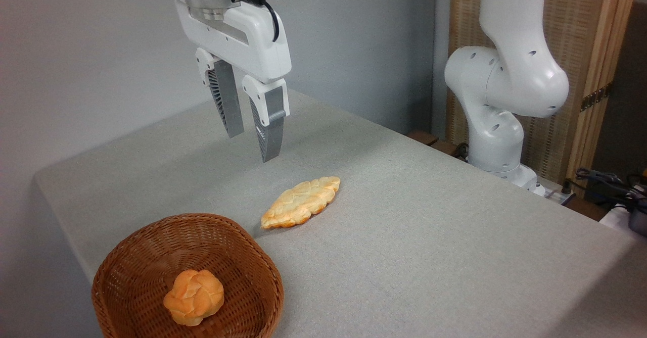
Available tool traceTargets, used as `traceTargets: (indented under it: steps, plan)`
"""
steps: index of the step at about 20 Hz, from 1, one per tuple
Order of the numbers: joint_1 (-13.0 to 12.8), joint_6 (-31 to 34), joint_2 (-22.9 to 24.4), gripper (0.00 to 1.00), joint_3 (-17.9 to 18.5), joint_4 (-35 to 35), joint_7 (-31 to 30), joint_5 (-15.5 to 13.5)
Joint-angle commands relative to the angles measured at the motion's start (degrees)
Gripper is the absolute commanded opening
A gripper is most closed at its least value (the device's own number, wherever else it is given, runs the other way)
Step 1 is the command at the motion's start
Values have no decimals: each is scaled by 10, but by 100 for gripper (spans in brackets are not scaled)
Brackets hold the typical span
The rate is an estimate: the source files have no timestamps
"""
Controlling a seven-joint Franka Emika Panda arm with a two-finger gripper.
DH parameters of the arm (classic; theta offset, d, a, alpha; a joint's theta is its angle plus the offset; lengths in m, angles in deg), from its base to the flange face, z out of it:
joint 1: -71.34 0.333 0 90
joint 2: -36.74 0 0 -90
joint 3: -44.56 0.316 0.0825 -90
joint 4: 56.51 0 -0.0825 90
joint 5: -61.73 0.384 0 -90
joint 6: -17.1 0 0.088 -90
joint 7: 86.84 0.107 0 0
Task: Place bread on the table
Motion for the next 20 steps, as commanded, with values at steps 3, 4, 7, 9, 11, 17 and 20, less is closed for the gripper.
traceTargets:
  steps: [3, 4, 7, 9, 11, 17, 20]
  plan:
    - [-1, -7, 7, 100, 1, 10, -14, -2]
    - [-1, -14, 7, 100, 1, 10, -14, -2]
    - [-1, -21, 5, 100, 1, 11, -13, -2]
    - [-1, -35, 3, 100, 1, 11, -13, -2]
    - [-2, -52, 1, 100, 1, 13, -13, -2]
    - [-4, -157, -17, 100, 1, 41, -18, -1]
    - [-4, -200, -37, 100, 1, 57, -18, 2]
